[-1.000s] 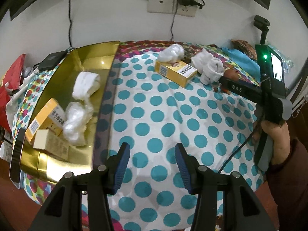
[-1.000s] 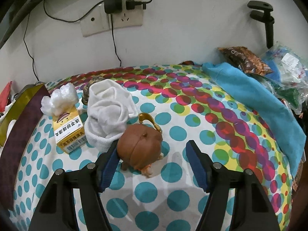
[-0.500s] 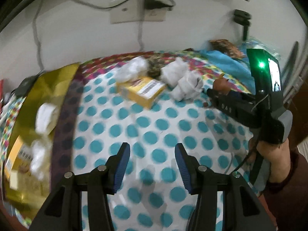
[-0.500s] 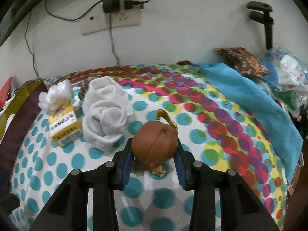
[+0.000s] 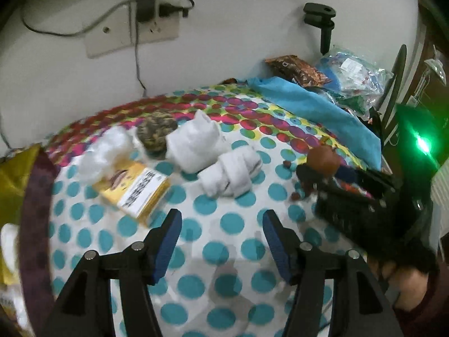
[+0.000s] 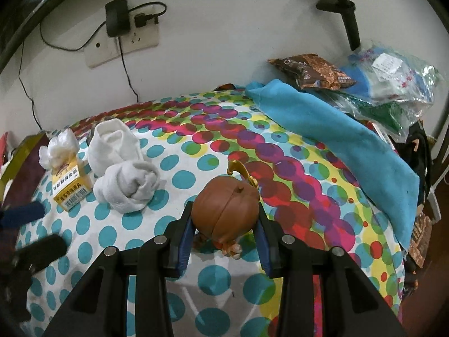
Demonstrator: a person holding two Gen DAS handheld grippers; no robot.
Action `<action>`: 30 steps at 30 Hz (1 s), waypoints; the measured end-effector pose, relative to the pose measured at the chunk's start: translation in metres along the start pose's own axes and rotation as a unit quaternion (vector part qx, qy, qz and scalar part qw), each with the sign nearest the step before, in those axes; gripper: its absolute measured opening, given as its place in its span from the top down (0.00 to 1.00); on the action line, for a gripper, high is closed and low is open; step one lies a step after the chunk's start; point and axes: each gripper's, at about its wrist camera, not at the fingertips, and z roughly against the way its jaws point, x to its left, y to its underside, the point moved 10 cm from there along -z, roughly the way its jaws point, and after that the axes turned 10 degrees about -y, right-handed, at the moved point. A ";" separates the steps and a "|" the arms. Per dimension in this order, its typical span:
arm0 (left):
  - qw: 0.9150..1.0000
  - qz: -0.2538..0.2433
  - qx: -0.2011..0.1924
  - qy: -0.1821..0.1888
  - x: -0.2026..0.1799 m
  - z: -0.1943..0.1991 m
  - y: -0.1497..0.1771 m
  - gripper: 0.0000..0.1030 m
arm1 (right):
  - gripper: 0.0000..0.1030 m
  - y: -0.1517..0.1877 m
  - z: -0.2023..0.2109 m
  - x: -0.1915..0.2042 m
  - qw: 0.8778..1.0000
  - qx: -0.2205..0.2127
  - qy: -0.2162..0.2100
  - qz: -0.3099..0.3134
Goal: Organize objects
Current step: 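Grasp the brown gourd-shaped figurine with the right gripper, then grasp the white rolled towel with the left gripper while the right holds the figurine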
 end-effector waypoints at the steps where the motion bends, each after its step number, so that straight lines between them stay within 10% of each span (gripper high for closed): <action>1: 1.000 0.004 0.002 0.000 0.000 -0.006 -0.004 0.39 | 0.65 0.001 0.000 0.001 1.000 0.001 0.000 0.004; 30: 0.999 0.004 0.008 -0.038 -0.012 -0.064 -0.021 0.42 | 0.65 -0.001 -0.001 0.004 1.000 -0.004 -0.008 -0.017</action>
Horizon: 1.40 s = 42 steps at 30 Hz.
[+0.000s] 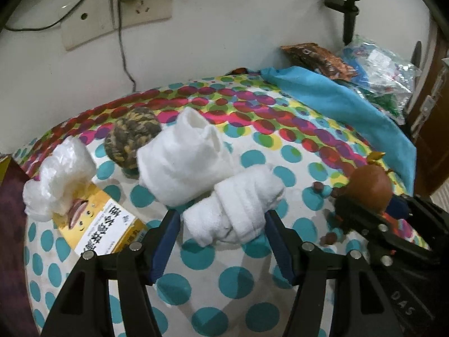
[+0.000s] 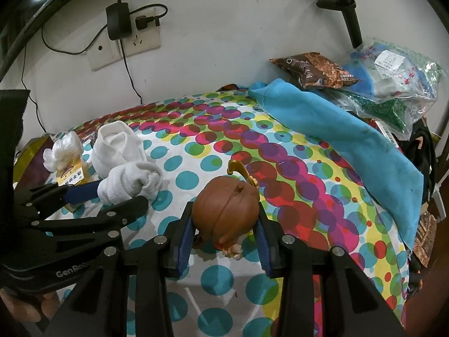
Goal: Organize objects
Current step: 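Grasp the white rolled towel with the left gripper while the right holds the figurine, then carry the white towel into the gold tray and open the left gripper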
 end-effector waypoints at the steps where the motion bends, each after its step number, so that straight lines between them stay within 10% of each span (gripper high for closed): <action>1: 1.000 0.001 -0.003 0.010 -0.002 0.000 0.000 0.54 | 0.65 0.000 0.000 0.000 1.000 0.000 0.000 0.000; 9: 1.000 0.000 -0.029 0.007 -0.003 0.008 0.000 0.72 | 0.64 0.001 -0.001 0.001 1.000 0.000 0.002 -0.001; 21: 0.995 0.014 -0.092 -0.028 0.010 0.042 0.004 0.73 | 0.64 0.001 -0.002 0.002 1.000 -0.001 0.007 -0.003; 42: 0.987 0.102 -0.088 -0.091 0.070 0.085 0.057 0.73 | 0.64 0.001 -0.004 0.007 0.999 0.011 0.047 0.024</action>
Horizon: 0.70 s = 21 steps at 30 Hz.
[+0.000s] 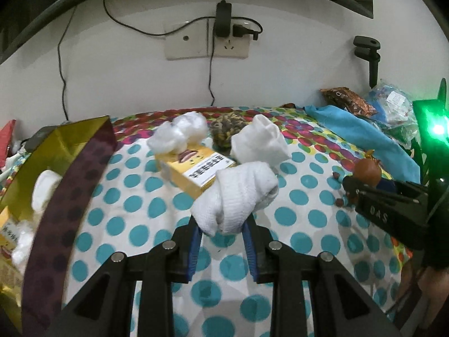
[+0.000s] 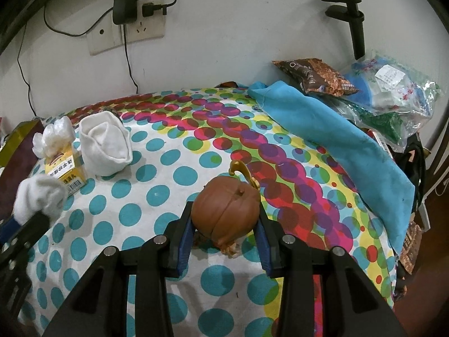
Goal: Organize objects
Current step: 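Carry the white towel into the gold tray and open the left gripper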
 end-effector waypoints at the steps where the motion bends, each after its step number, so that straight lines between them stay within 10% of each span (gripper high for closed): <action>1: 1.000 0.001 -0.003 0.001 0.003 0.004 0.000 0.73 | 0.64 0.000 0.000 -0.001 1.000 0.001 0.002 0.001; 21: 0.993 0.089 0.001 -0.081 0.142 0.065 0.000 0.73 | 0.64 0.000 -0.002 0.002 1.000 0.006 0.024 0.009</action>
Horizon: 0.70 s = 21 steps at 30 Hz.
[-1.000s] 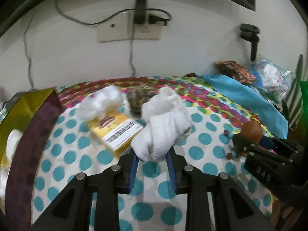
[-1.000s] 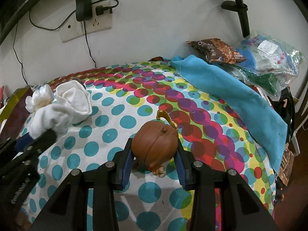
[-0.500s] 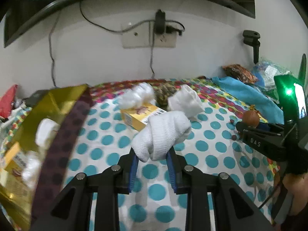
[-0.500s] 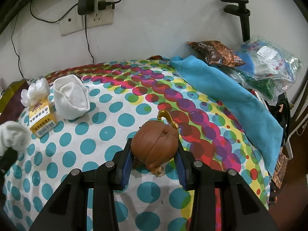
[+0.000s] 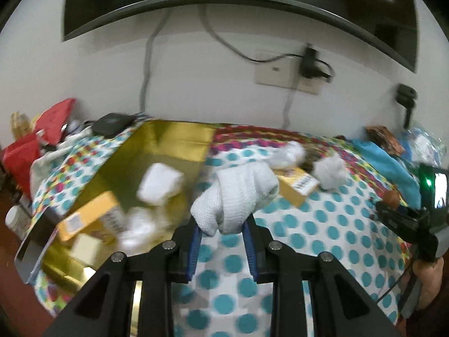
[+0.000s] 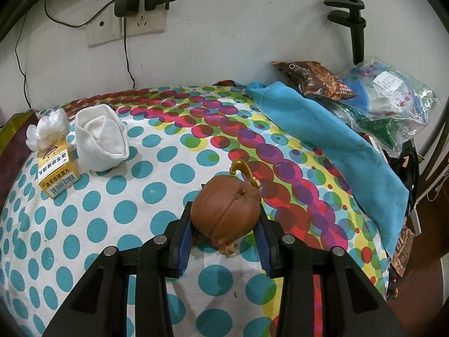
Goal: Organize objects
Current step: 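Carry the white towel into the gold tray and open the left gripper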
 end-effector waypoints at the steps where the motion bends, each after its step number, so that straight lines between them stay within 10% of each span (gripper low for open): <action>1: 1.000 0.010 0.009 -0.003 0.014 0.000 0.000 0.73 | 0.64 0.000 0.000 0.001 1.000 0.000 0.000 -0.001; 21: 0.996 0.049 0.063 -0.034 0.084 -0.037 0.020 0.72 | 0.64 0.000 0.000 0.004 1.000 0.001 0.012 0.004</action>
